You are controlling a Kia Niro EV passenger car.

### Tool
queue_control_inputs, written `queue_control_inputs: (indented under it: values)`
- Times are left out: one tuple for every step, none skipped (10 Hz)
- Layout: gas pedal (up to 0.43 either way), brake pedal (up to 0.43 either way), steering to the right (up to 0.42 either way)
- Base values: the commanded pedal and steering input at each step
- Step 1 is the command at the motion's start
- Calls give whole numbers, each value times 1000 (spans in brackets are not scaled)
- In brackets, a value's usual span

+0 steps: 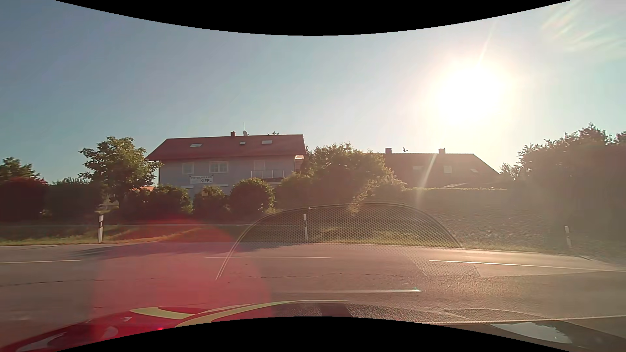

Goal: Follow the waypoints while adhering to traffic rules and regulations

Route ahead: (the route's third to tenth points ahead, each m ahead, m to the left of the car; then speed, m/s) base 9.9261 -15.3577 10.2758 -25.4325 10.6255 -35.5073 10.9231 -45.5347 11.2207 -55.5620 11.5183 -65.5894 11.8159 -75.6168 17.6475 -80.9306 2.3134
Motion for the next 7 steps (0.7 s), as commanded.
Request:
queue_control_inputs:
  values:
    - [0,220,400]
    - [0,256,409]
    - [0,280,415]
    - [0,287,415]
    - [0,299,415]
    - [0,305,415]
    - [0,311,415]
